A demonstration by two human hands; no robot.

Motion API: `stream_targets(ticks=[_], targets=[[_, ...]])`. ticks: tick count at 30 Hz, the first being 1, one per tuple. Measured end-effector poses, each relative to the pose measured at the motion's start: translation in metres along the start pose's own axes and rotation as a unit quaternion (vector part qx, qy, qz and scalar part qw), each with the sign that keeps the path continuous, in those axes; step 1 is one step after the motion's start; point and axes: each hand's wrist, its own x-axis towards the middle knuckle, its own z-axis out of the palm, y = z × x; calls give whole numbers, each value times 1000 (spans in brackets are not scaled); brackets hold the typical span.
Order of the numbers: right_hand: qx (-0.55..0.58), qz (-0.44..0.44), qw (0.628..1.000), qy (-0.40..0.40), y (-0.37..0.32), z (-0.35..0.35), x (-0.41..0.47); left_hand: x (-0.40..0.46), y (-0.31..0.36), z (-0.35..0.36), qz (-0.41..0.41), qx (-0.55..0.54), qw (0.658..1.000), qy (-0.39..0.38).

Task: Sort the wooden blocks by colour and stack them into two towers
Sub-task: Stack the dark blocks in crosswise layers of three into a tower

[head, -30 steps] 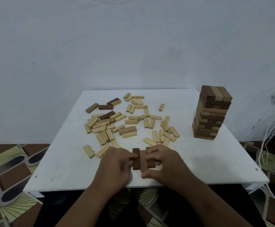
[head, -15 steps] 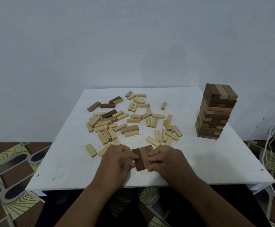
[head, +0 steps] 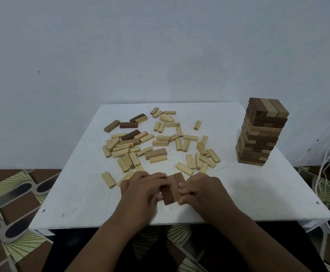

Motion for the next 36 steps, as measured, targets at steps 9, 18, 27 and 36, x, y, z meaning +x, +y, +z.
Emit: stream_targets(ticks=[9,18,27,36], targets=[[-4,-17,1000,-1,3,3,1,0,-3,-3,-18,-28,999,-6],[6,-36,999,5,-4,0,-5,-1,-1,-5,-22,-17,1000,-8],[59,-32,998,22,-9,4,-8,-2,2,-9,-2,-52,998,-27],[106,-23,994,-5,-3,-1,-9,-5,6,-13,-9,-61,996,-63]])
